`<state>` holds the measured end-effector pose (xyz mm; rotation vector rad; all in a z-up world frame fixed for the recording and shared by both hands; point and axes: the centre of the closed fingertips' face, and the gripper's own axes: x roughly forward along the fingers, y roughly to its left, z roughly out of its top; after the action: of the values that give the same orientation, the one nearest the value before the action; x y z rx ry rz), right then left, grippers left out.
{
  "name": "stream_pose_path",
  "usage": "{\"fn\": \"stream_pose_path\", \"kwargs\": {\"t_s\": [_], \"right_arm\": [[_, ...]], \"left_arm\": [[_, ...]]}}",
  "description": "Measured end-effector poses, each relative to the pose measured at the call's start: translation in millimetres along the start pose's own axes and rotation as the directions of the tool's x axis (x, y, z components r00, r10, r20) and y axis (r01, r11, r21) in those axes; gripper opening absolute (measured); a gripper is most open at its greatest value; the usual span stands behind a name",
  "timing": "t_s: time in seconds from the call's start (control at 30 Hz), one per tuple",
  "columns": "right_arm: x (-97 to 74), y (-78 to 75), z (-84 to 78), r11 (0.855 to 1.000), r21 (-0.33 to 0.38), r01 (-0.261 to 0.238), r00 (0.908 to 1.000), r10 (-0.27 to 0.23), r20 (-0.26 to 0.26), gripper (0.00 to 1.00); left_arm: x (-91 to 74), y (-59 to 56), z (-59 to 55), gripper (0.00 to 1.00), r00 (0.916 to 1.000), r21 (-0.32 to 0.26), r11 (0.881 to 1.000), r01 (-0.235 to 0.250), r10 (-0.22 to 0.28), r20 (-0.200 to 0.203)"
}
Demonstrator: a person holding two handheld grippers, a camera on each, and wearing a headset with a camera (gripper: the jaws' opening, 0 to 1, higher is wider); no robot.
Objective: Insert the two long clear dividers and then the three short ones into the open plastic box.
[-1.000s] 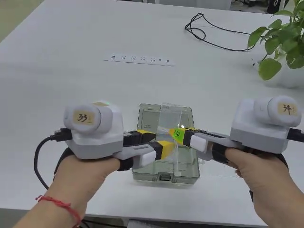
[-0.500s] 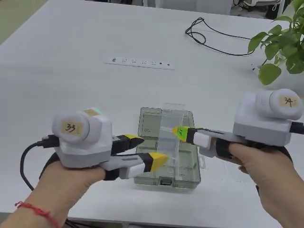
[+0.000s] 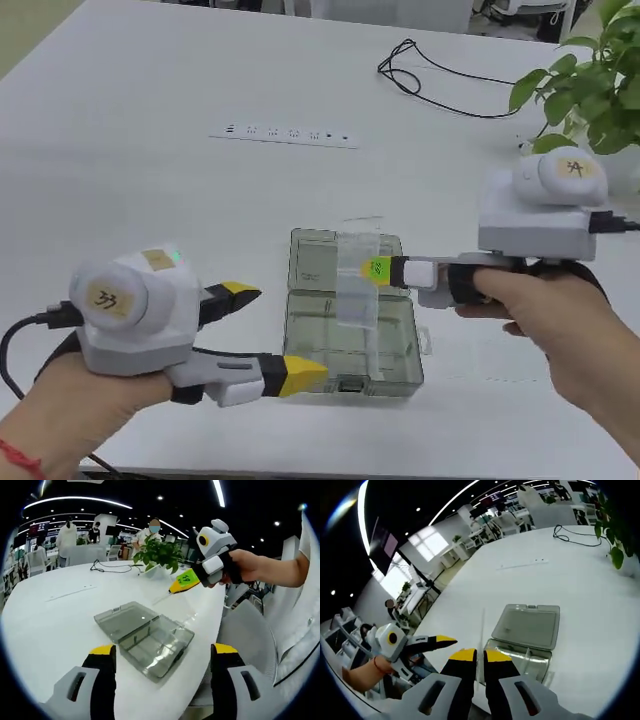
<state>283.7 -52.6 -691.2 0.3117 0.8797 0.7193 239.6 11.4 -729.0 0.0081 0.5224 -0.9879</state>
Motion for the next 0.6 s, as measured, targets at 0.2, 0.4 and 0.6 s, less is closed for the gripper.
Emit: {"fn": "stream_pose_path", "kwargs": {"t_s": [0.2, 0.4, 0.6], "right_arm": [[5.3, -9.5, -2.4, 0.997, 0.059, 0.057, 0.996, -0.052, -0.072, 0.07], [15.0, -18.8, -14.8, 0.983, 0.13, 0.127, 0.9734, -0.099, -0.207, 0.07], [28.7, -26.6, -25.4, 0.968, 0.18, 0.175, 0.9473, -0.116, -0.298, 0.07]], "left_arm": [[-1.9, 4.1, -9.4, 0.92, 0.9992, 0.051, 0.998, 0.031, -0.03, -0.025], [-2.6, 6.7, -14.2, 0.97, 0.9984, 0.064, 0.997, 0.053, -0.051, -0.026], [-1.8, 6.9, -16.6, 1.0, 0.9973, 0.079, 0.994, 0.072, -0.071, -0.022]]}}
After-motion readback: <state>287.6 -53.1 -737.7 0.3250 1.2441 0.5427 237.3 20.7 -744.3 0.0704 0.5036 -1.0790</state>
